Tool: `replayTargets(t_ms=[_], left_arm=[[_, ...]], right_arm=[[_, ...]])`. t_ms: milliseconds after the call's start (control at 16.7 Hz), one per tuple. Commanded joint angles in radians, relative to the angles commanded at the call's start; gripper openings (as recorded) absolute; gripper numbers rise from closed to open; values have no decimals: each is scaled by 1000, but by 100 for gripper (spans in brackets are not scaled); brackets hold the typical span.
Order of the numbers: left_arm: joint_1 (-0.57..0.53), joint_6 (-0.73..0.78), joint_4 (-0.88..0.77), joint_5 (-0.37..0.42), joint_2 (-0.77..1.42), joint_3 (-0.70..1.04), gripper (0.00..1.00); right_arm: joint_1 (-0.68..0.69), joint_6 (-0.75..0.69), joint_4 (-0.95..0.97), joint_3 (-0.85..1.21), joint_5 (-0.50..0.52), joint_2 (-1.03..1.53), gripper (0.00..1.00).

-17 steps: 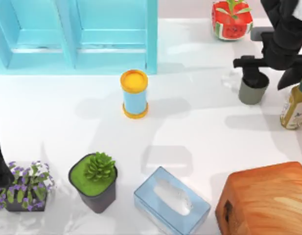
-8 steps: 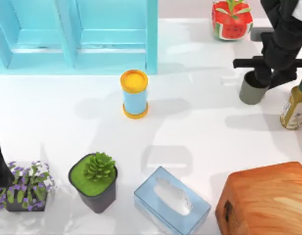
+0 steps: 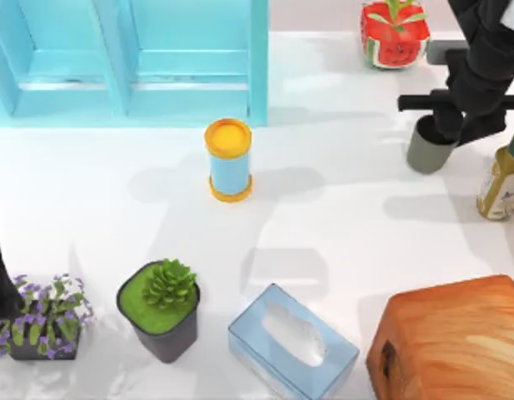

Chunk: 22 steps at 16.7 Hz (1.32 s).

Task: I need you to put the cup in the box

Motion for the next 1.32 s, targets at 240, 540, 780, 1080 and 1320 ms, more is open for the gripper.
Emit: replayTargets(t_ms=[240, 540, 780, 1080, 1320], left_arm=[[0, 0, 0, 0, 0, 0, 100], [0, 0, 0, 0, 0, 0, 100], [0, 0, 0, 0, 0, 0, 100], [0, 0, 0, 0, 0, 0, 100], [0, 0, 0, 0, 0, 0, 100]], right_arm=[[-115, -144, 56, 22, -67, -126, 0], [-407, -417, 1, -82, -103, -345, 0], [-605, -606, -177, -247, -56, -501, 0], [-688, -689, -269, -337, -21, -574, 0], [-684, -687, -264, -338, -22, -570, 0]])
